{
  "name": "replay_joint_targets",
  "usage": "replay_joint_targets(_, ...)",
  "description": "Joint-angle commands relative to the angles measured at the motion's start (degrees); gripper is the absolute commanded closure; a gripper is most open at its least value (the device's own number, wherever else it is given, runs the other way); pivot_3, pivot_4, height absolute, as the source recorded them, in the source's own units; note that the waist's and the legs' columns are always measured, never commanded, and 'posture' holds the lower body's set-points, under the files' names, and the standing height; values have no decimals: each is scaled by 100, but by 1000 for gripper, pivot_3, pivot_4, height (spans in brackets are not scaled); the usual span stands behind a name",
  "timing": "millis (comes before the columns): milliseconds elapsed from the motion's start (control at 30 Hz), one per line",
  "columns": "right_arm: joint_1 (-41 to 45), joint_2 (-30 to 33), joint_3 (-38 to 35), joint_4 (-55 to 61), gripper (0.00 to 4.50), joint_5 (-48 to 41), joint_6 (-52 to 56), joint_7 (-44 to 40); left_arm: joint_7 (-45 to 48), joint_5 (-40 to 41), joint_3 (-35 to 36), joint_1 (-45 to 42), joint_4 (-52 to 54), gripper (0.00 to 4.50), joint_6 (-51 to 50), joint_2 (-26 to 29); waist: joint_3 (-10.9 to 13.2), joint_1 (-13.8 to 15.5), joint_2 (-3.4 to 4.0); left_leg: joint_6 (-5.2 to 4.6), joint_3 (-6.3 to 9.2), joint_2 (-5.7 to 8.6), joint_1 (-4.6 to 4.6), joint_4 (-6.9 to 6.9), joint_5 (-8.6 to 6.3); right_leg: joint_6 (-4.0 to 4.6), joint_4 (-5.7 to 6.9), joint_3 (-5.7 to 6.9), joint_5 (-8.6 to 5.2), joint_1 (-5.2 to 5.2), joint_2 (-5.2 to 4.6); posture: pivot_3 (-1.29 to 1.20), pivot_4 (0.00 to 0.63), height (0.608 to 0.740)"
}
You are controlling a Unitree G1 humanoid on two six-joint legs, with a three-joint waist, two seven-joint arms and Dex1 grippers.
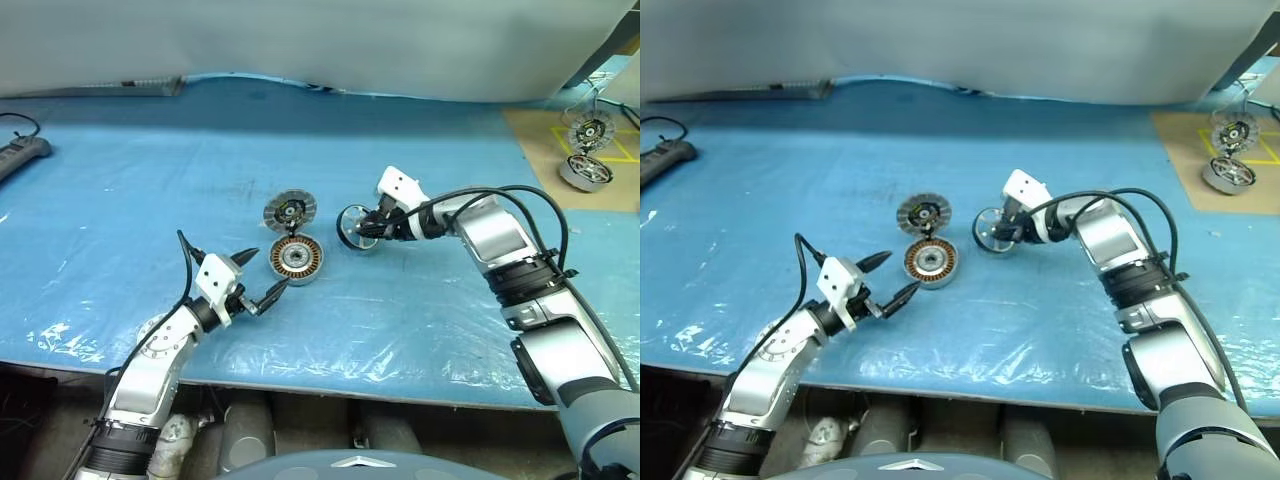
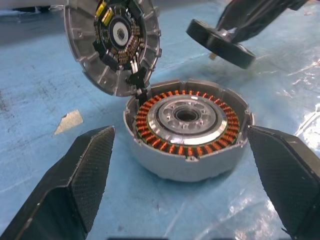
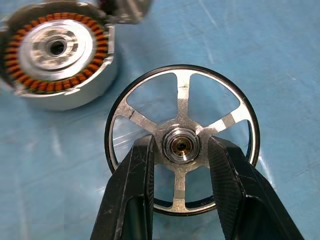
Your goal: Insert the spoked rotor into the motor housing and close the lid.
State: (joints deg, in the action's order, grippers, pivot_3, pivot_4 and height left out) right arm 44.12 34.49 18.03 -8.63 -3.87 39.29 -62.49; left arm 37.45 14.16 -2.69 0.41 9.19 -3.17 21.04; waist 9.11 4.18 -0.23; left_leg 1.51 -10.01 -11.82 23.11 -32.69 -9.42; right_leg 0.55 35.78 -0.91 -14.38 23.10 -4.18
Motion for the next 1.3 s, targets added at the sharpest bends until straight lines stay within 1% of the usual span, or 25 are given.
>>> replay_joint_targets(33,-112,152,-91,935,3265,-356,68,-337,42,100,57,-31,269,0,-80,77,0,-18,0,0,0,0,-1,0,0,0,0,-1,0,0,0,0,150,740)
replay_joint_targets(100,-202,125,-123,1392,3265,-577,198,-417,44,100,42,-38,292,0,-118,88,0,-19,0,-2,0,-1,-1,0,-1,1,0,-2,0,0,0,0,150,740)
replay_joint_targets(167,-228,-6,-115,1770,3265,-727,372,-326,44,87,35,-40,296,0,-131,86,1,-19,1,-4,0,-1,-1,-1,-2,1,0,-3,-1,0,-1,0,150,740)
replay_joint_targets(367,-190,-485,228,2096,3265,-656,593,180,94,55,57,17,181,0,-9,92,0,-12,1,-4,0,-2,-2,-6,-1,1,0,-6,-1,-1,-3,0,150,740)
replay_joint_targets(533,-110,-806,503,1889,3265,-530,500,461,276,92,204,83,-175,0,310,173,0,-15,1,-1,0,-1,-1,-3,0,1,0,-5,-1,0,-3,0,150,740)
replay_joint_targets(633,-94,-922,608,1674,3265,-449,361,561,439,119,293,94,-593,0,645,202,0,-16,1,0,0,0,-1,-3,0,1,-1,-5,-1,0,-3,0,150,740)
replay_joint_targets(833,-73,-1026,617,1244,3265,-368,189,687,510,-20,221,96,-1229,0,1244,12,0,-14,0,1,0,1,-1,-4,0,0,-1,-5,0,-1,-3,0,150,740)
replay_joint_targets(1067,-39,-1086,649,959,3265,-285,54,768,371,-233,39,94,-1403,0,1510,-252,0,-20,0,0,0,-1,-7,-5,0,0,5,-7,0,-3,-3,0,150,740)
replay_joint_targets(1300,-22,-1092,697,877,3265,-235,21,773,295,-249,1,62,-1304,0,1438,-276,0,-12,0,0,0,-1,-2,-4,0,-5,1,-6,3,-2,-3,0,150,740)
